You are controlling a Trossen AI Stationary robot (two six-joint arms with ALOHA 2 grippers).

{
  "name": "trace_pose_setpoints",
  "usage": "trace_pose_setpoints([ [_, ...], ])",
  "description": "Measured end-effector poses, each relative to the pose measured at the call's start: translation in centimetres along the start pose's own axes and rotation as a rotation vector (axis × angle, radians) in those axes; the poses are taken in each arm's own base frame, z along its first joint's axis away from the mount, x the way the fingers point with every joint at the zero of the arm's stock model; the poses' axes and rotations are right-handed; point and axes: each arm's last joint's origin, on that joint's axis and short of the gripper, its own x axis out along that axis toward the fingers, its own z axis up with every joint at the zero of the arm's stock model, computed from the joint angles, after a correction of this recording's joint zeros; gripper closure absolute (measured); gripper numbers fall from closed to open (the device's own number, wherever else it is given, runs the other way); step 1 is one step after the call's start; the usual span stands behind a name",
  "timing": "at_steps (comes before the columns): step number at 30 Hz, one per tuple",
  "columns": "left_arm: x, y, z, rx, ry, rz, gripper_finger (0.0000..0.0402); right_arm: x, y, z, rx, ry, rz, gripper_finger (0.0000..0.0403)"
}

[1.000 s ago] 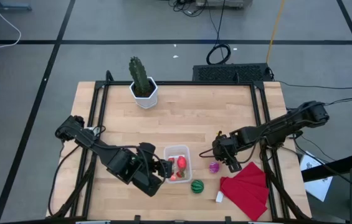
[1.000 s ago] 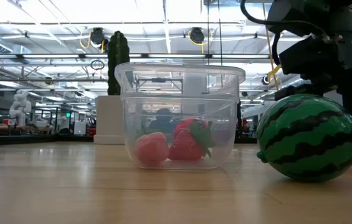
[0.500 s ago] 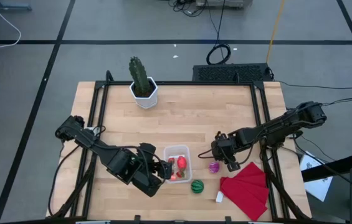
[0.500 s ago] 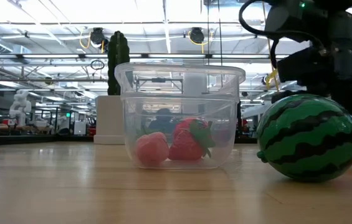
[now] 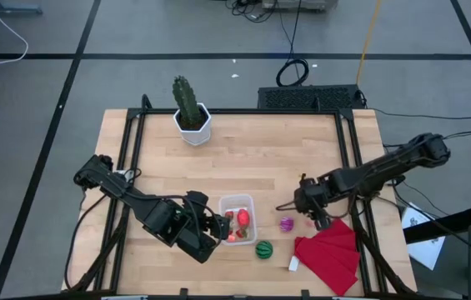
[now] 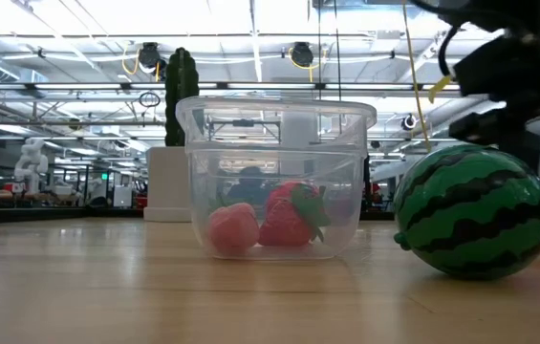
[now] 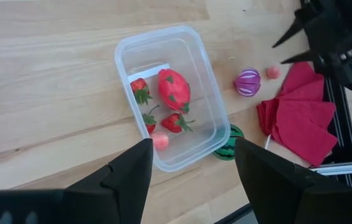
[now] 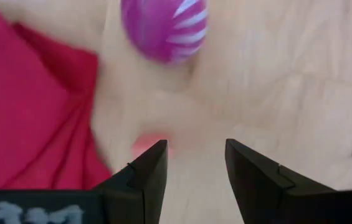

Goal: Pick and placing Produce into tupperware
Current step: Put the peach into the transparent bin

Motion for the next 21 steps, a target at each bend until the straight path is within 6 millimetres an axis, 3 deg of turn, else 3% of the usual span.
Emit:
trace_pose_setpoints([
  [6, 0.0, 0.0, 0.0, 0.000, -0.001, 0.002, 0.0172, 0.2, 1.7, -0.6, -0.078, 0.050, 0.014, 0.0242],
  [14, 0.0, 0.0, 0.0, -0.001, -0.002, 0.003, 0.0172, 0.3, 2.5, -0.7, -0.084, 0.048, 0.021, 0.0203],
  [21, 0.0, 0.0, 0.0, 0.000, -0.001, 0.001, 0.0172, 0.4, 3.0, -0.7, -0.094, 0.035, 0.031, 0.0198],
])
